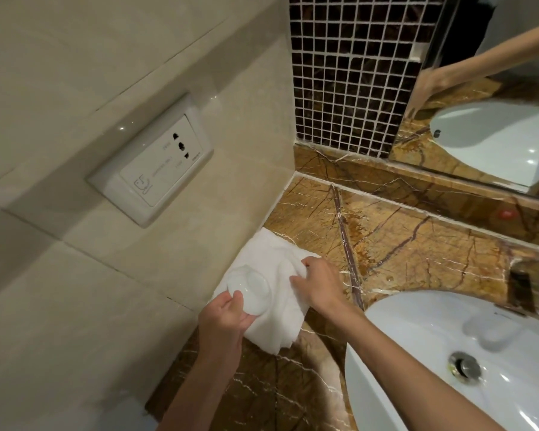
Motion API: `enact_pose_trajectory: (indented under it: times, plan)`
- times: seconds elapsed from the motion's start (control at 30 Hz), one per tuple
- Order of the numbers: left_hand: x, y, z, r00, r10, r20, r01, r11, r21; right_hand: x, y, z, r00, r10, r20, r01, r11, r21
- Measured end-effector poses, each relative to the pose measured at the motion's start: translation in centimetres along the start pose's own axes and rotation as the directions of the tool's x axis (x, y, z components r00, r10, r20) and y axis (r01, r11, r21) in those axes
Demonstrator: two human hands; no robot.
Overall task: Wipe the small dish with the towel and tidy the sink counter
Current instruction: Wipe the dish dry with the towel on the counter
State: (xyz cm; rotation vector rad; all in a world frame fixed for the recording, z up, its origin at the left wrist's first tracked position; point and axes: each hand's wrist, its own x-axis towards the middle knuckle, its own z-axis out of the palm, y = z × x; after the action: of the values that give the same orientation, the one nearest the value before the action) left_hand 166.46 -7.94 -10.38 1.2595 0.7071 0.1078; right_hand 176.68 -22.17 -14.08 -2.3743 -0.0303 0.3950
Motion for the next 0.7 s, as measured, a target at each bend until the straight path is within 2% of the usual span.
enact_pose_trajectory:
  times: [0.1,0.23,0.33,0.4,0.5,0.6,0.7]
  plan:
    - [0.3,-0.4,0.3,1.0,-0.027,-0.007,0.026,0.999,-0.018,-0.5,-0.4,0.8,0.997,-0.078,0.015,0.076,0.994,0.074]
    - [0.4,-0.6,0.3,0.998,-0.044,-0.055,0.044,0.999,0.012,-1.5,-1.0,1.4,1.0,0.006,0.006,-0.008,0.96,0.279]
    - [0.5,-0.4,-0.5,0.989,0.074,-0.129,-0.039,0.965,0.258,-2.6,-1.6,1.1,0.998,0.028,-0.053,0.004,0.85,0.526]
    - [0.5,-0.3,-0.6,0.987,0.136,-0.088,-0.093,0.921,0.379,-4.0,-2.5,1.7,0.999,-0.05,0.002,0.038,0.794,0.606]
    - [0.3,0.2,-0.2,0.963,0.264,-0.05,-0.192,0.808,0.557,-5.8,-3.6,3.5,0.986,-0.145,0.077,0.07,0.798,0.598]
    - [0.3,0.3,-1.1,0.902,0.426,0.07,-0.381,0.711,0.591,-6.0,-3.5,3.6,0.976,-0.21,0.055,0.159,0.863,0.48]
    - [0.6,-0.4,-1.5,0.993,0.111,-0.034,-0.087,0.906,0.414,-6.0,-3.6,2.6,0.944,-0.33,0.022,0.286,0.847,0.448]
